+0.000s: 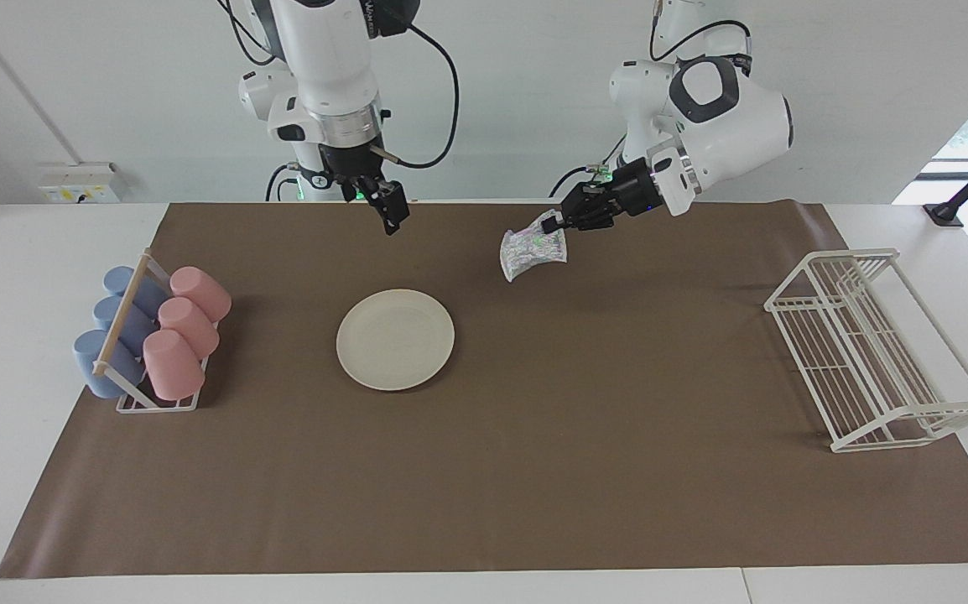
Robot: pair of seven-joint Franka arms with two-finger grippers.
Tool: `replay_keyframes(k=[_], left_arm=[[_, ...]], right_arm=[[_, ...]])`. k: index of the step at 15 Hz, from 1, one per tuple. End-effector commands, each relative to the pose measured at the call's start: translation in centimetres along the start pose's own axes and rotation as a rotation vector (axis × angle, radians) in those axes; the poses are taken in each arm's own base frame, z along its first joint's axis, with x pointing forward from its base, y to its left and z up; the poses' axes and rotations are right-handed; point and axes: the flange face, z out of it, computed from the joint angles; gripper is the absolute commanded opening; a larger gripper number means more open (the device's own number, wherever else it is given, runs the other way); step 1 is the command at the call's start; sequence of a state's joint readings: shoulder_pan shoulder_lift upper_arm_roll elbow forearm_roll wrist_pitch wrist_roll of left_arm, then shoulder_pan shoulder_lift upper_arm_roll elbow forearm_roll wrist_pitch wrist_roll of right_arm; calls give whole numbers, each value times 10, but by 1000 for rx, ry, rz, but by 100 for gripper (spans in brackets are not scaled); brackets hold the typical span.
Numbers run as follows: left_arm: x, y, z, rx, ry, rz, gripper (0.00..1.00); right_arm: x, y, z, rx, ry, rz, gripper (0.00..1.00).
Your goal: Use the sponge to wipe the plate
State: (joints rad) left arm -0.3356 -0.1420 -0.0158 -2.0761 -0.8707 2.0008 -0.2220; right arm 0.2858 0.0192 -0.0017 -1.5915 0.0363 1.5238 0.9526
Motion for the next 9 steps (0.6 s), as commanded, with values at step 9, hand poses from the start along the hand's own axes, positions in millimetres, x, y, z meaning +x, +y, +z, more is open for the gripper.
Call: replay_keyframes(k=[9], left_arm=[[22, 7, -37, 720, 28, 13, 0]], right_arm=[[91, 96, -3, 28, -45, -535, 100]])
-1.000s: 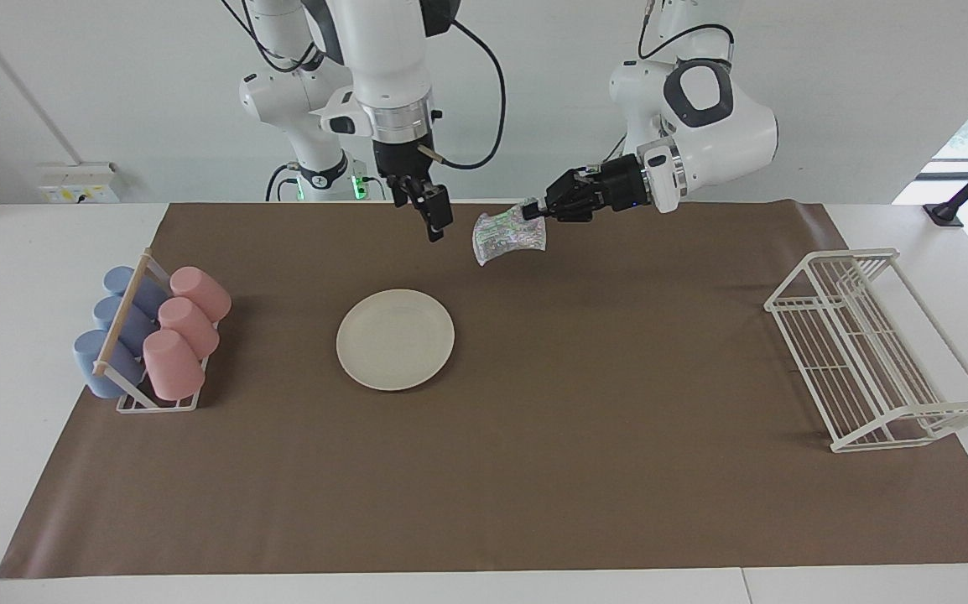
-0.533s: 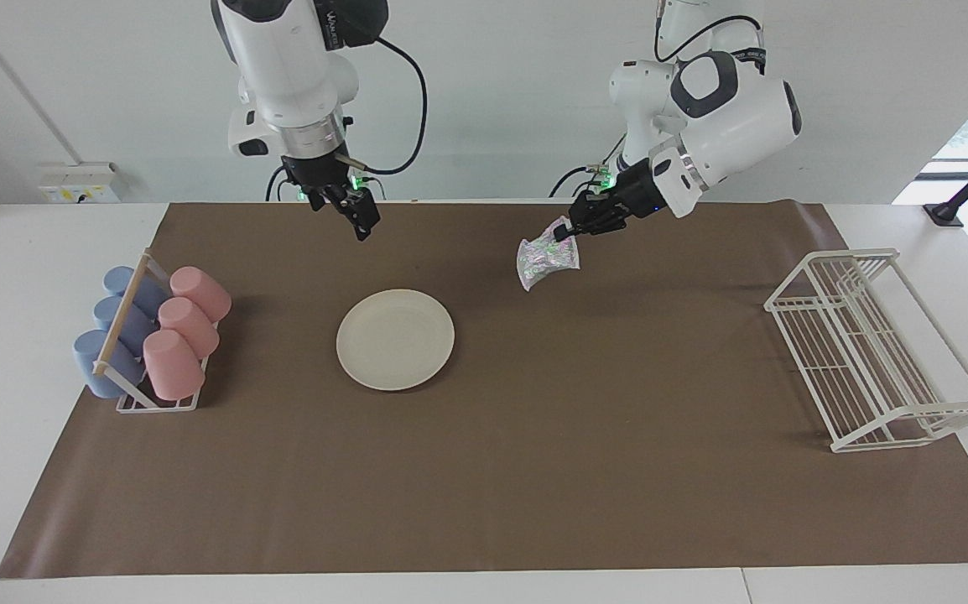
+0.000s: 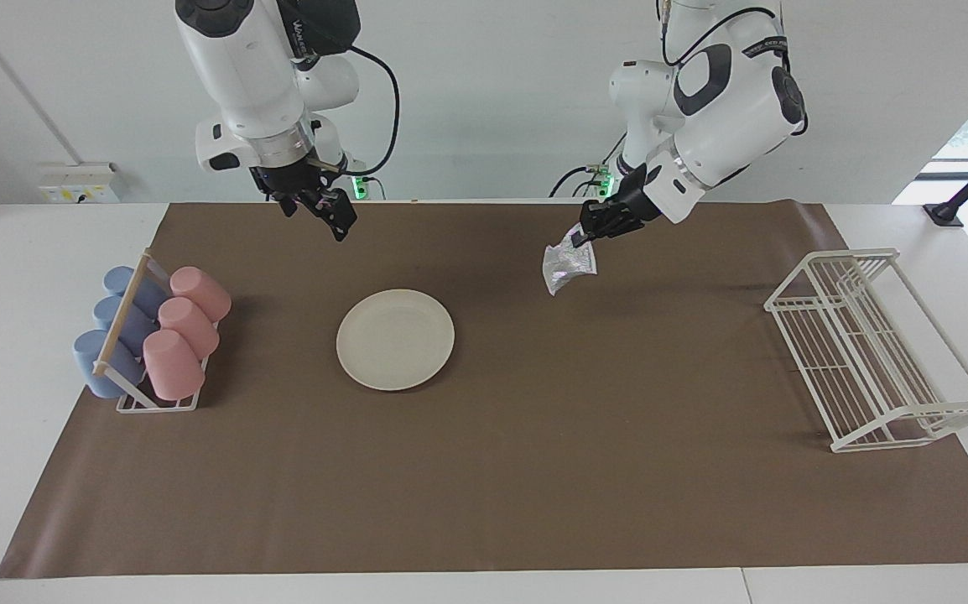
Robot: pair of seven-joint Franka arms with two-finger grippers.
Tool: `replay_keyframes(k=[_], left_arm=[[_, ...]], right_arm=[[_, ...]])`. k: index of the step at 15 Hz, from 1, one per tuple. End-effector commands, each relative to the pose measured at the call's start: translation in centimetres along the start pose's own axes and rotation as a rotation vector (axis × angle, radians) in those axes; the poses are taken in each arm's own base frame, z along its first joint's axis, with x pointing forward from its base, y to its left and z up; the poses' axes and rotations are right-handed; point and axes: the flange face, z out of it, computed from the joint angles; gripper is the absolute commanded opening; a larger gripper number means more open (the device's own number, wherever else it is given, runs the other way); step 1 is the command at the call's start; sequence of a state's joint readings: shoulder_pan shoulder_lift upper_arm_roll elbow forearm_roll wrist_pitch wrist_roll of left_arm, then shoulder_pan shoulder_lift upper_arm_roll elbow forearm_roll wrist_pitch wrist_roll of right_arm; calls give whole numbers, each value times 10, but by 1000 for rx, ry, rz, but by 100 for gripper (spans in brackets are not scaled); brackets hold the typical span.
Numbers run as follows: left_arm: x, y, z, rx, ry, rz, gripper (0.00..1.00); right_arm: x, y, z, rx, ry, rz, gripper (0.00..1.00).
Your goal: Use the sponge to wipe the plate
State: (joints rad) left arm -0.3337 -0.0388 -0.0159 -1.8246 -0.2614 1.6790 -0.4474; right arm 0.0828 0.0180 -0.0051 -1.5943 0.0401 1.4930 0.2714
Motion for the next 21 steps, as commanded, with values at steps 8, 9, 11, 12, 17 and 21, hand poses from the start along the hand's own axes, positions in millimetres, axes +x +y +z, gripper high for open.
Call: replay_keyframes(k=[8, 9, 11, 12, 17, 21], left_arm=[[6, -50, -39, 643, 114, -32, 0], [9, -57, -44, 707, 147, -41, 0], [17, -68, -51, 827, 205, -52, 0], [24, -72, -49, 891, 221, -53, 0], [63, -96, -19, 1205, 270, -24, 0], [87, -124, 17, 1317, 224, -35, 0]], right_arm=[[8, 48, -10, 18, 23, -197, 100], [7, 49, -9, 18, 18, -198, 100], [4, 49, -8, 15, 8, -204, 100], [3, 50, -8, 15, 8, -210, 100], [6, 47, -9, 3, 16, -231, 100], [7, 60, -8, 4, 5, -236, 100]])
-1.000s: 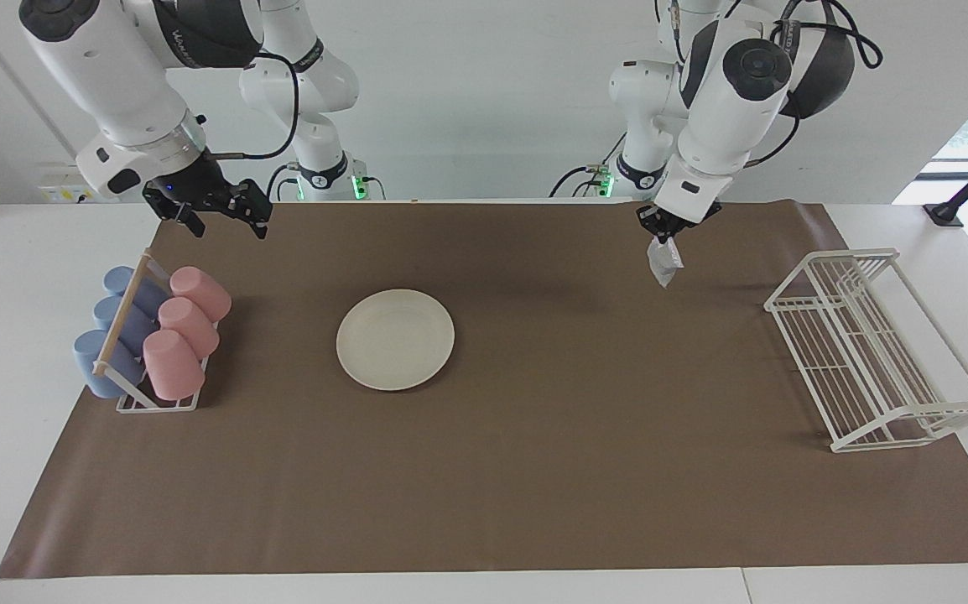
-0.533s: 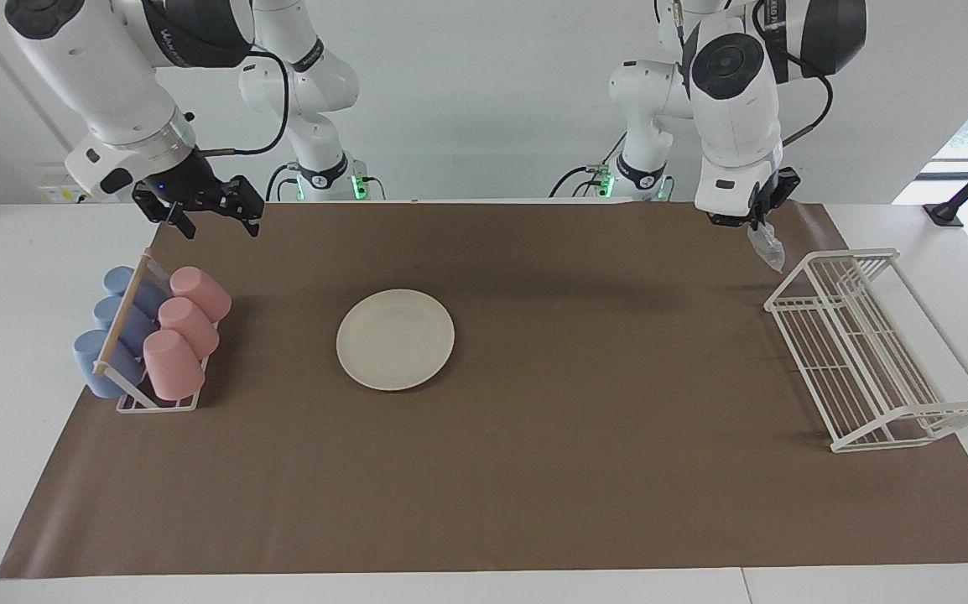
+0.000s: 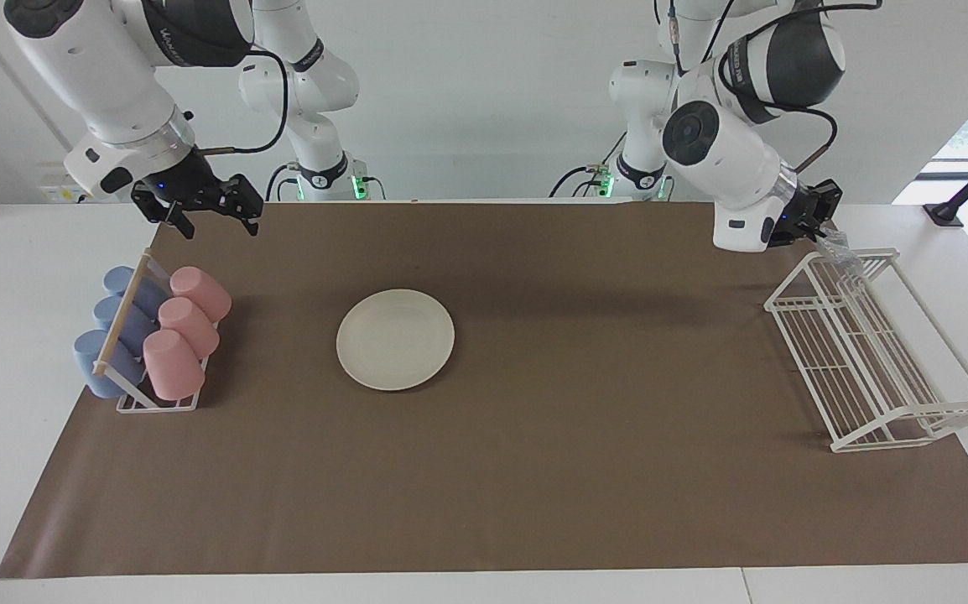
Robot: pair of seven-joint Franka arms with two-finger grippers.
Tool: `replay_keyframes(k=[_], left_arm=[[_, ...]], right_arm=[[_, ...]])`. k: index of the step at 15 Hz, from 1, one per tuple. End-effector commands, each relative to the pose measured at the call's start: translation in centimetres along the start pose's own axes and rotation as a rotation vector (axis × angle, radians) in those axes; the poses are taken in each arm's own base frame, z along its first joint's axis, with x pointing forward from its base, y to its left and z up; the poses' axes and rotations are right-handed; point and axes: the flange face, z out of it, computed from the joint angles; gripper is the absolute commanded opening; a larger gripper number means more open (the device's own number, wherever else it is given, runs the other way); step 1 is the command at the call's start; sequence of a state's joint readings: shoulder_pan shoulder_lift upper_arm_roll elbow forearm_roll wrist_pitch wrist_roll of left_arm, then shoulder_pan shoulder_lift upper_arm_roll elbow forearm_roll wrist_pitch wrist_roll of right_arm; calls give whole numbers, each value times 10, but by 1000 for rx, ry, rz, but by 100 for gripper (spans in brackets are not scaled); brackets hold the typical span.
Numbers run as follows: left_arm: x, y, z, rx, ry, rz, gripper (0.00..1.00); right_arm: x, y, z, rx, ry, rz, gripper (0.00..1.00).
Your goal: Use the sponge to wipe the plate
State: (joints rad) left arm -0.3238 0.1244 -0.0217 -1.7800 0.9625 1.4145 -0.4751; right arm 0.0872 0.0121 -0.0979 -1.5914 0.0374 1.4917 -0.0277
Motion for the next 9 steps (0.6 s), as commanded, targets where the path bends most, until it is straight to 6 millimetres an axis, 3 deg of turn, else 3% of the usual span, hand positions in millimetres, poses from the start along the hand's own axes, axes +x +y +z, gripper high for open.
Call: replay_keyframes(k=[1, 3, 6, 9], left_arm=[[10, 21, 30, 99, -13, -25, 0], [18, 39, 51, 119, -38, -19, 0], [38, 85, 74, 195, -21, -44, 0], [44, 83, 85, 168, -17, -53, 0]], right_arm=[[-5, 14, -2, -3, -4, -21, 100], [-4, 16, -2, -3, -6, -24, 100], [-4, 20, -2, -2, -1, -24, 100], [-5, 26, -5, -1, 4, -14, 100]])
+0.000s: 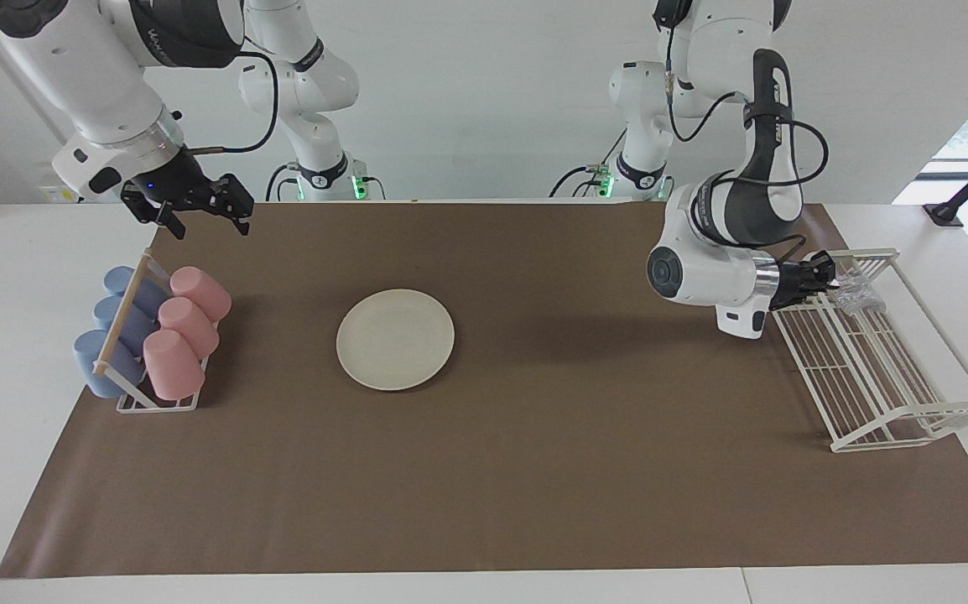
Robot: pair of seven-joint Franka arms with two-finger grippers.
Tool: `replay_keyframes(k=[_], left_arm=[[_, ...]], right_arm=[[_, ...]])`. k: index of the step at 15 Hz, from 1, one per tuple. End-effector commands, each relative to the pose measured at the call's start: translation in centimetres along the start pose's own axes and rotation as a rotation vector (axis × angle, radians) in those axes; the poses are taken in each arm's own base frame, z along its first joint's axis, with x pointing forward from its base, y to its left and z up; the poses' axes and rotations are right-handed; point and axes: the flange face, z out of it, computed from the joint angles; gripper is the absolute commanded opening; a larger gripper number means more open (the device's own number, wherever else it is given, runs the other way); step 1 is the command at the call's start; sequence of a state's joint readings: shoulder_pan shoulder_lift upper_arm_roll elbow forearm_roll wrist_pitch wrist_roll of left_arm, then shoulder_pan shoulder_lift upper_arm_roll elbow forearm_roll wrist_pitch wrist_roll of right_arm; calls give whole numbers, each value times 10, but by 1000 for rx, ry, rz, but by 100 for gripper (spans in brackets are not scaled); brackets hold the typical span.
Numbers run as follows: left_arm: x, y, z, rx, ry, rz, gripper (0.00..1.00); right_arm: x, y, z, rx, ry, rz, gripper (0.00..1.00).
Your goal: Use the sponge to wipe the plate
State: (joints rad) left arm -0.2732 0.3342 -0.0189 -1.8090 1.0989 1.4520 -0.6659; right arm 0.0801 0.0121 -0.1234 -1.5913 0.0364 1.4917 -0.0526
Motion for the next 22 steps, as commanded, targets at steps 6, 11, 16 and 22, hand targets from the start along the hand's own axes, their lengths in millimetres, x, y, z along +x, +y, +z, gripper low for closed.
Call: replay_keyframes(k=[6, 11, 16, 22], left_arm=[[13, -6, 13, -41, 24, -30, 0], [14, -4, 13, -61, 33, -28, 0], [15, -5, 17, -69, 26, -30, 100], [15, -7, 15, -78, 25, -32, 100]], right_arm=[[-3, 11, -17, -7, 31, -21, 100], [-5, 23, -17, -20, 25, -16, 100], [-4, 21, -14, -24, 23, -9, 100], [-4, 18, -16, -68, 22, -27, 100]])
